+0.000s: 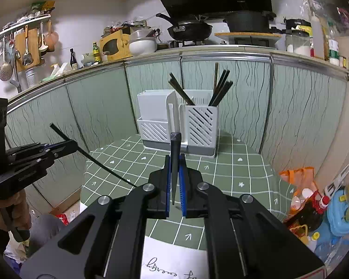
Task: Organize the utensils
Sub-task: 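Carry both black chopsticks over the white holder and lower them in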
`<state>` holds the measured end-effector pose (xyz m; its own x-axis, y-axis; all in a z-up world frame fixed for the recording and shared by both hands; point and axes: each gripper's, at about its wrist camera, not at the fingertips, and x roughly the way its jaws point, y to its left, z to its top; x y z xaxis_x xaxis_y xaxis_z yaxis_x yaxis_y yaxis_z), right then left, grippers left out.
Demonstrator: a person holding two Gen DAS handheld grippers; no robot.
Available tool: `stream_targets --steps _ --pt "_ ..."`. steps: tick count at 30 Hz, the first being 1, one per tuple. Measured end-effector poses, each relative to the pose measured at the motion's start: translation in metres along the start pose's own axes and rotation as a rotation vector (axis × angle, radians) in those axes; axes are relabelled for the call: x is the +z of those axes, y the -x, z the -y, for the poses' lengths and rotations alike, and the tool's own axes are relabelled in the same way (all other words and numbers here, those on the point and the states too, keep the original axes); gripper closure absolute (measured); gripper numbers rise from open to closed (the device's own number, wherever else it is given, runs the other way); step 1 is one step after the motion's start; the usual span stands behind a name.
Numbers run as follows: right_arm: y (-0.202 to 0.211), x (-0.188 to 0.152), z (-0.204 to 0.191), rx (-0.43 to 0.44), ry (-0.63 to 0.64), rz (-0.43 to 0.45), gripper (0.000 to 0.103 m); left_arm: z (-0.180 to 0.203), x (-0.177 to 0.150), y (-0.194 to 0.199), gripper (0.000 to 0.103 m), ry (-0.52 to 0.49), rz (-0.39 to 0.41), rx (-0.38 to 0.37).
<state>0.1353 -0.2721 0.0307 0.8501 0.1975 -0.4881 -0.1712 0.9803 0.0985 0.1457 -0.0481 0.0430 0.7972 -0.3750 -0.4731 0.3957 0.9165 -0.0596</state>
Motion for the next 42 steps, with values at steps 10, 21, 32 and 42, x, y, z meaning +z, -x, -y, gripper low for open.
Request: stream_targets --steps 10,21,32,42 --pt "0.015 0.050 0.009 -0.019 0.026 0.038 0.097 0.010 0.037 -0.004 0.097 -0.034 0.029 -0.031" --pt "0.012 0.101 0.028 -0.019 0.031 0.037 0.097 0.016 0.090 -0.013 0.097 -0.058 0.032 -0.065" --pt "-0.006 0.155 0.039 -0.008 0.034 0.061 0.097 0.036 0.149 -0.033 0.097 -0.094 0.065 -0.099" --pt "-0.039 0.200 0.056 -0.032 0.042 0.084 0.097 0.040 0.195 -0.075 0.097 -0.089 0.079 -0.111"
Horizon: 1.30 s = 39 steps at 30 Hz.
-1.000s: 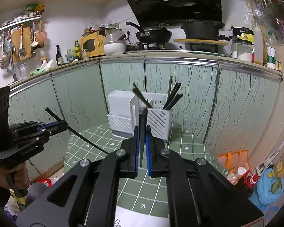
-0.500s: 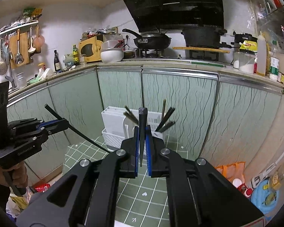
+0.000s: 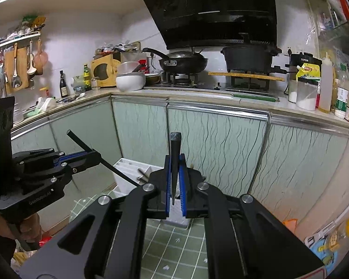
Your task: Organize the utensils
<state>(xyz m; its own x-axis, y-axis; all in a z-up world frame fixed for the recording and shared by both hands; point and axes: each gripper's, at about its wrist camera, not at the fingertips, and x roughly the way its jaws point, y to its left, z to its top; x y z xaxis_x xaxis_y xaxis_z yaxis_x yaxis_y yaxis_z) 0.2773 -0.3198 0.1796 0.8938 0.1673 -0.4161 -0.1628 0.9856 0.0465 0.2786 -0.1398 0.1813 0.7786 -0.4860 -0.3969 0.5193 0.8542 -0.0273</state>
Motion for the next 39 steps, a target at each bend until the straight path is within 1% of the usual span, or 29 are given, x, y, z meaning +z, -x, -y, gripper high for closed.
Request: stream_targets --steps 4,7,12,17,18,19,20,21,22,23,25,26,28,33,36,39 --pt "-0.024 0.003 0.013 -0.004 -0.017 -0.012 0.097 -0.005 0.007 -0.027 0.097 0.007 -0.015 0.006" --pt "-0.042 0.002 0.020 -0.001 -0.026 -0.029 0.097 -0.008 0.006 -0.041 0.097 0.006 -0.020 0.005" --pt "-0.065 -0.003 0.027 -0.005 -0.030 -0.055 0.097 -0.014 -0.001 -0.069 0.097 0.016 -0.057 0.011" --pt "-0.090 -0.011 0.032 0.001 -0.028 -0.092 0.097 -0.023 -0.010 -0.094 0.096 0.032 -0.084 -0.009" --pt "-0.094 -0.013 0.032 -0.002 -0.025 -0.099 0.093 -0.024 -0.012 -0.100 0.096 0.029 -0.096 -0.007" --pt "-0.099 -0.016 0.032 -0.017 -0.021 -0.101 0.083 -0.025 -0.013 -0.103 0.087 0.028 -0.102 0.007" --pt "-0.101 -0.019 0.032 -0.026 -0.015 -0.104 0.055 -0.027 -0.015 -0.106 0.056 0.026 -0.108 0.031" --pt "-0.102 -0.021 0.035 -0.038 -0.022 -0.101 0.043 -0.029 -0.017 -0.105 0.039 0.026 -0.096 0.055" --pt "-0.101 -0.022 0.036 -0.050 -0.027 -0.089 0.032 -0.031 -0.020 -0.101 0.015 0.028 -0.073 0.089" --pt "-0.098 -0.023 0.038 -0.064 -0.028 -0.074 0.031 -0.033 -0.021 -0.098 0.013 0.028 -0.055 0.102" --pt "-0.094 -0.024 0.042 -0.075 -0.034 -0.066 0.019 -0.036 -0.023 -0.092 0.013 0.019 -0.054 0.106" --pt "-0.091 -0.025 0.044 -0.085 -0.038 -0.058 0.008 -0.038 -0.023 -0.090 0.010 0.020 -0.056 0.116" --pt "-0.086 -0.026 0.046 -0.109 -0.035 -0.045 0.008 -0.040 -0.025 -0.084 0.005 0.017 -0.056 0.125" --pt "-0.077 -0.033 0.041 -0.115 -0.015 -0.065 0.008 -0.038 -0.030 -0.070 0.005 0.003 -0.051 0.133" --pt "-0.069 -0.038 0.035 -0.121 0.015 -0.073 0.008 -0.039 -0.034 -0.059 0.005 0.017 -0.044 0.142" --pt "-0.059 -0.043 0.030 -0.117 0.017 -0.077 0.008 -0.039 -0.039 -0.048 0.005 0.029 -0.046 0.142"
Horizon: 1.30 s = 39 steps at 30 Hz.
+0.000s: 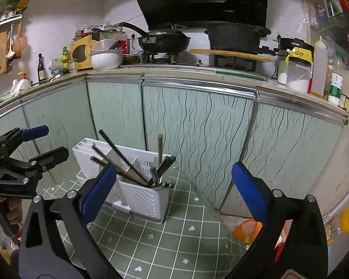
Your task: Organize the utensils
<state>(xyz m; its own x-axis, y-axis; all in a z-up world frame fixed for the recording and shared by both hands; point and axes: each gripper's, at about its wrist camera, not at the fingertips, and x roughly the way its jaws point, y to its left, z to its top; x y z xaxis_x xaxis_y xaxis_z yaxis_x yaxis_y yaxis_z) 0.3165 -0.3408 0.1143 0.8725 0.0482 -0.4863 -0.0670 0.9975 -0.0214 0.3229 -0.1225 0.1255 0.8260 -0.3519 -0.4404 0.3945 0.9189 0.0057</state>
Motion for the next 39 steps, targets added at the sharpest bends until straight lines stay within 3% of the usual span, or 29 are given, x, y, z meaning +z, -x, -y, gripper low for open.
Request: stream_targets --steps 21,39 --pt "0.075 -0.069 -0.040 -0.047 0.040 -0.031 0.008 0.010 -0.073 0.093 0.005 0.016 0.009 0.033" --pt "0.119 -0.126 -0.079 -0.098 0.034 -0.020 0.008 -0.011 -0.148 0.147 0.005 0.078 0.030 0.125"
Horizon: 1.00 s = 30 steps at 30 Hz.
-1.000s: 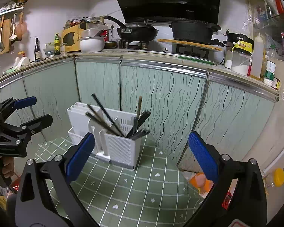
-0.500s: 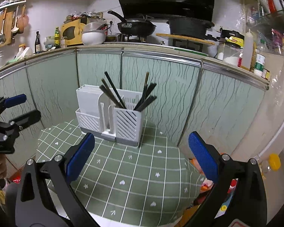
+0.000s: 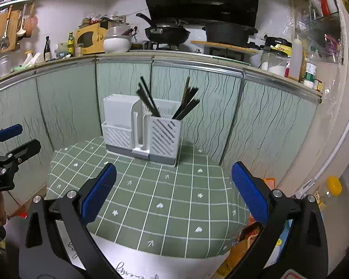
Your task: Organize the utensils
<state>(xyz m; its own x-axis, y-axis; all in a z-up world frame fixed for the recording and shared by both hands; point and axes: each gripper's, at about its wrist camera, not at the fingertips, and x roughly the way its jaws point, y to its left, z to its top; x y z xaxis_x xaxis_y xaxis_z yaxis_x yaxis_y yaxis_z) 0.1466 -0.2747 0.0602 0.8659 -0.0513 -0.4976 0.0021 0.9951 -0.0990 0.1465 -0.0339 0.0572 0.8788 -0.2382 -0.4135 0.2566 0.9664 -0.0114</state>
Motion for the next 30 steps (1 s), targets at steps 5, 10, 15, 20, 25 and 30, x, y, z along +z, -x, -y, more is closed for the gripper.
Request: stream_targets --steps 5,10,15,20,25,30 --pt "0.006 -0.018 -0.011 -0.016 -0.002 0.007 0.008 0.000 -0.020 0.004 0.005 -0.018 -0.021 0.031" --pt "0.007 -0.038 -0.019 -0.031 -0.009 -0.003 0.008 -0.003 -0.042 0.002 0.005 -0.014 -0.061 0.052" --pt "0.005 -0.058 -0.024 -0.043 0.002 -0.023 0.008 0.002 -0.062 0.000 0.005 -0.037 -0.093 0.076" --pt "0.002 -0.079 -0.026 -0.042 -0.013 -0.042 0.008 0.007 -0.076 0.002 0.005 -0.051 -0.091 0.065" --pt "0.002 -0.093 -0.027 -0.041 -0.018 -0.056 0.008 0.014 -0.085 0.001 0.005 -0.069 -0.090 0.084" --pt "0.001 -0.103 -0.026 -0.036 -0.021 -0.064 0.008 0.018 -0.090 0.000 0.005 -0.075 -0.109 0.088"
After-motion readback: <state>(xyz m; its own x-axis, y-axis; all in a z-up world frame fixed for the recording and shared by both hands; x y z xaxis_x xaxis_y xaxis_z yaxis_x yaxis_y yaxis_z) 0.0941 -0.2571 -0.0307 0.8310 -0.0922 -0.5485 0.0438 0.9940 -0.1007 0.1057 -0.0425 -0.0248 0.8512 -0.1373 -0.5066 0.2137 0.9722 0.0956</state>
